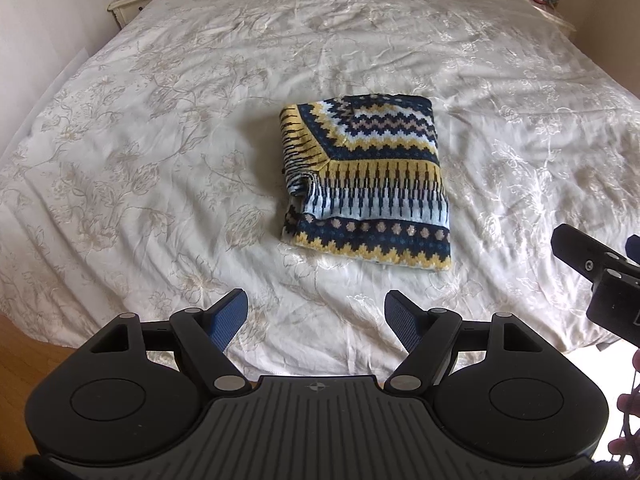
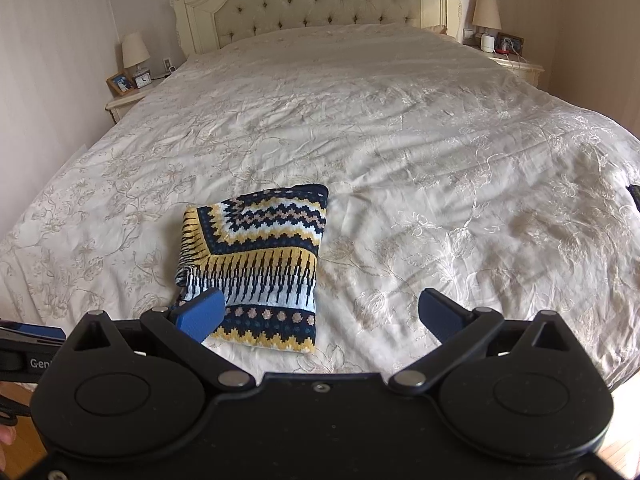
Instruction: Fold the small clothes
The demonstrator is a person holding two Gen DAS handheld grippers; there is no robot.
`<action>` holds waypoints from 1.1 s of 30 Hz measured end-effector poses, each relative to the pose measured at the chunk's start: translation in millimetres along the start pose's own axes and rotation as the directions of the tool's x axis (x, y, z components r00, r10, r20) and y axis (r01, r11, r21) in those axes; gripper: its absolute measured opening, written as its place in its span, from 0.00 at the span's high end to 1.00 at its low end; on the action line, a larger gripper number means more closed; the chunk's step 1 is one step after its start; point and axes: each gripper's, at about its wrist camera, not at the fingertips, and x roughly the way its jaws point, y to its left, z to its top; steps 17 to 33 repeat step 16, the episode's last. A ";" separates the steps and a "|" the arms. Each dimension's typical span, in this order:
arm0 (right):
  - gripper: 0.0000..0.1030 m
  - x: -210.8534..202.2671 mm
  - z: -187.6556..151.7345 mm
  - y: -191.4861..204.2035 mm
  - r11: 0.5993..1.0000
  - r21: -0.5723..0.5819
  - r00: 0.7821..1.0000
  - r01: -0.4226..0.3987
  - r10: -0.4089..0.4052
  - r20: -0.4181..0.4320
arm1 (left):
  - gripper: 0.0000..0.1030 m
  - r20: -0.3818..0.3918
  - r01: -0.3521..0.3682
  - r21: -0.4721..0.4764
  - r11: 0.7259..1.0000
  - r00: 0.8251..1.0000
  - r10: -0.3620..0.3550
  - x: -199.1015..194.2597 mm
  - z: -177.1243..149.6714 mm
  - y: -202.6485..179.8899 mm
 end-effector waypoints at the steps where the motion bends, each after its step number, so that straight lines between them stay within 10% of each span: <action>1: 0.00 0.8 0.2 0.6 1.000 -0.001 1.000 0.002 -0.002 -0.001 | 0.28 0.000 0.000 0.001 1.000 1.000 0.000 1.1 0.8 0.4; 33: 0.00 37.3 15.6 14.5 0.999 -0.007 0.997 0.034 -0.035 -0.070 | 0.28 -0.050 0.013 -0.008 1.000 0.999 -0.013 29.4 27.1 16.1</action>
